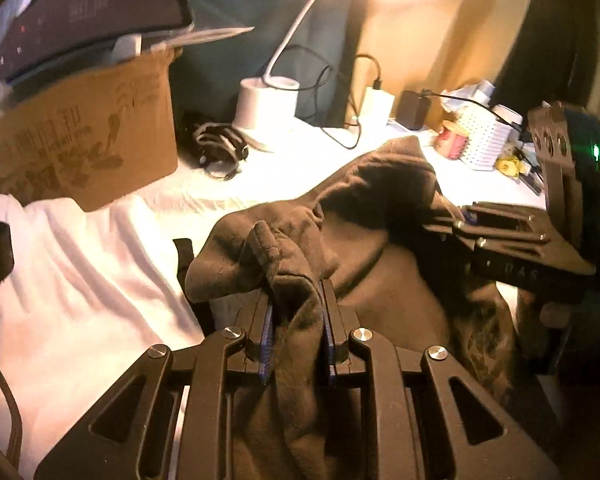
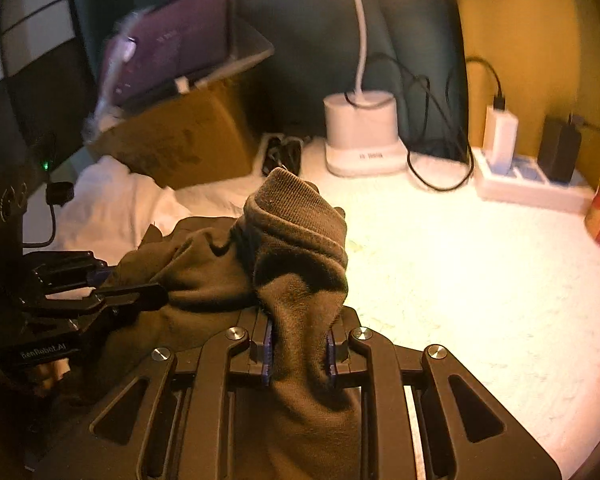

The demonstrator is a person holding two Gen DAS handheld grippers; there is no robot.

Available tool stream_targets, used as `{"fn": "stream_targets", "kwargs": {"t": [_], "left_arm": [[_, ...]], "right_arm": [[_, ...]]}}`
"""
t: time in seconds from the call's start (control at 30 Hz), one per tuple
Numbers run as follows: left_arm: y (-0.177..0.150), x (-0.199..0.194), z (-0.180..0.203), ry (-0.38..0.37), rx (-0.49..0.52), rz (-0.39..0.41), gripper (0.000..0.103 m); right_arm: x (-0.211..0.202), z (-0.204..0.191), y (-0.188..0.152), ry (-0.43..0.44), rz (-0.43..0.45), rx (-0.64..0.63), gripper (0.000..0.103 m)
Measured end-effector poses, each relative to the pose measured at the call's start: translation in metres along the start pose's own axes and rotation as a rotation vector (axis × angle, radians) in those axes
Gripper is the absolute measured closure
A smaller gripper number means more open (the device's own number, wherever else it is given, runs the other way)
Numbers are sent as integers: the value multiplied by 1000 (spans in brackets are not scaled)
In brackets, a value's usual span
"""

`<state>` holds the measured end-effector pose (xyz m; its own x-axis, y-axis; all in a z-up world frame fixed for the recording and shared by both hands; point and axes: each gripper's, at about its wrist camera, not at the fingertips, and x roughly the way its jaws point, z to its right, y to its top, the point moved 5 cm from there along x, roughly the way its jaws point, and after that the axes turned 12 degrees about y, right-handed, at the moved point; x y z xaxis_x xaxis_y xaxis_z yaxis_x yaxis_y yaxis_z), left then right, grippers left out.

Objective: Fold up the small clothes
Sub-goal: 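Lay the sweatshirt end down and open both grippers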

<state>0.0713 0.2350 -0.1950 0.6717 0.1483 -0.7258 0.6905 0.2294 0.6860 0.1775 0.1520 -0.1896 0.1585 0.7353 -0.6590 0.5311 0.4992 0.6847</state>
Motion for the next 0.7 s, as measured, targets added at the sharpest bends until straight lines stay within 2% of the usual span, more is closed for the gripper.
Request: {"fn": "stream_targets", "kwargs": {"t": [0.1, 0.27, 0.33, 0.47, 0.6, 0.7], "left_arm": [[6, 5, -7, 51, 1, -6, 85], [14, 26, -23, 80, -26, -50, 85], [16, 32, -25, 86, -21, -64, 85], [19, 39, -26, 114, -5, -79, 83], [24, 39, -27, 150, 10, -70, 80], [26, 32, -24, 172, 27, -58, 80]], "right_arm": [[5, 14, -4, -9, -18, 44, 82], [6, 34, -5, -42, -12, 103, 61], [-2, 45, -4, -83, 2, 123, 58], [-16, 74, -7, -170, 30, 186, 57], [-22, 93, -12, -169, 22, 253, 57], [-27, 92, -12, -197, 30, 232, 57]]}}
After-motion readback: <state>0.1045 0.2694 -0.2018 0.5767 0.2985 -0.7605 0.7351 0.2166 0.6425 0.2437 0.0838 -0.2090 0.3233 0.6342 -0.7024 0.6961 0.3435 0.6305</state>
